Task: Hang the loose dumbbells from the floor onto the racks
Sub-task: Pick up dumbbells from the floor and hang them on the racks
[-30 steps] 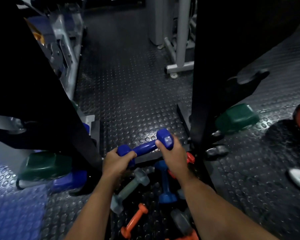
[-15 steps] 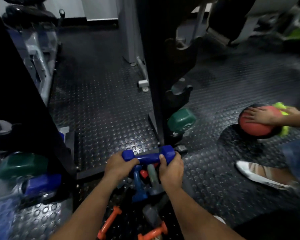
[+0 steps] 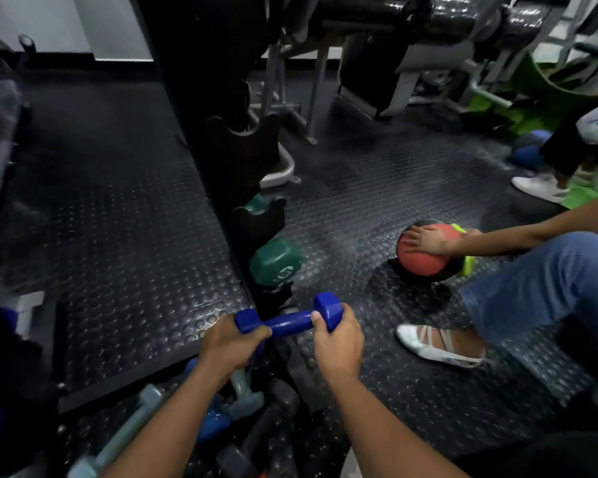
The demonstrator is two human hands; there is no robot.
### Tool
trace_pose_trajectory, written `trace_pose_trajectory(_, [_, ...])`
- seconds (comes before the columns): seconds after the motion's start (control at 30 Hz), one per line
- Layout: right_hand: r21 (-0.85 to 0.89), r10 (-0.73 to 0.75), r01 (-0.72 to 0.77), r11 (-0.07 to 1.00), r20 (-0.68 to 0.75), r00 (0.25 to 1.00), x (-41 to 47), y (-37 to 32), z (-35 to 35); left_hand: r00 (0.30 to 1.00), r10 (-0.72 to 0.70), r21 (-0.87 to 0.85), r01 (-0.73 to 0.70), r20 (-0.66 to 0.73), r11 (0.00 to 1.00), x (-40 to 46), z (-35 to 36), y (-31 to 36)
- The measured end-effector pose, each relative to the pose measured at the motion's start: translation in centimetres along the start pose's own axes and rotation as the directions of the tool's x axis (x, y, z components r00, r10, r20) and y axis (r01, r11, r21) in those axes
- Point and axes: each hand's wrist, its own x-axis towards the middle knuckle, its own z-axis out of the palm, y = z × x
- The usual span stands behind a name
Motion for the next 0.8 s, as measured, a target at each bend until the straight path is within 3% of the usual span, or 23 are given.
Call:
trace_pose_trajectory(0.2, [-0.041, -0.036, 0.038, 0.998, 0.048, 0.998, 4.5, 0.2, -2.0, 0.999, -0.040, -0.051, 0.041, 0.028, 0.998, 0.3, 3.1, 1.8])
trace_pose_trajectory(0.33, [-0.182, -0.199, 0.242, 0.953, 0.228, 0.953, 9.9, -2.1, -4.5, 0.996, -0.063, -0.225, 0.075, 0.060, 0.972, 0.2, 5.8, 2.7])
trace_pose_trajectory(0.53, [-0.349, -0.293, 0.481, 0.804, 0.472, 0.832, 16.8, -6.4, -5.6, 0.972, -0.029, -0.591, 0.165, 0.233, 0.789, 0.5, 8.8, 4.4])
trace_pose_trajectory(0.8, [-0.293, -0.310, 0.520, 0.802, 0.539, 0.783, 19.4, -7.2, -2.5, 0.978, -0.020, -0.716, 0.164, 0.206, 0.678, 0.9, 8.6, 5.0])
